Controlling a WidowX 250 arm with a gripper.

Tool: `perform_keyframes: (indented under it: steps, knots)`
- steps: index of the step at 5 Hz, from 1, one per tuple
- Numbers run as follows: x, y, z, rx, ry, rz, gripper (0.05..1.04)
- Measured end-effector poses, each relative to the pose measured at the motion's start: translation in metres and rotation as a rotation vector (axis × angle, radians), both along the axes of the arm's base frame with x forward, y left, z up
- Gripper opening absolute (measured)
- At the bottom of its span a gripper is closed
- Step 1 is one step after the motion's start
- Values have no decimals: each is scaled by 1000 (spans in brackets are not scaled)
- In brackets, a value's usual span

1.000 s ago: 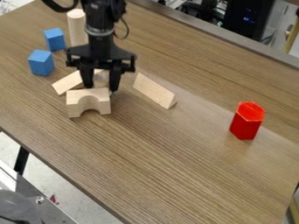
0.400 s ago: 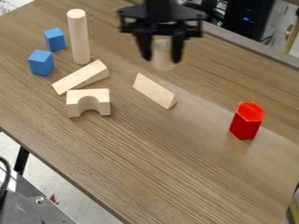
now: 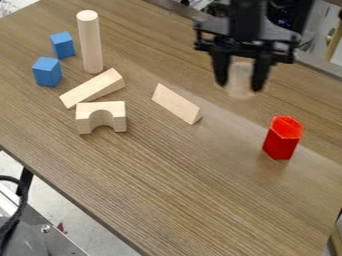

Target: Take the white cylinder and put it on top of the red cylinder

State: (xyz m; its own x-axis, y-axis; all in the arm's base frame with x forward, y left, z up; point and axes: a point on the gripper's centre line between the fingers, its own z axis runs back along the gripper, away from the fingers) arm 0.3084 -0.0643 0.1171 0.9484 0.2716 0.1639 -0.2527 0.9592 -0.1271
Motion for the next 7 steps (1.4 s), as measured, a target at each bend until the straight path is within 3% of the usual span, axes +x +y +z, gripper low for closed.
perform_keyframes:
  steps: [2,3,7]
  knots:
    - [15,-29,-17,19,40,-80,550]
    - [21,-38,-19,67,34,-104,550]
    - [36,-57,-37,71,74,-112,550]
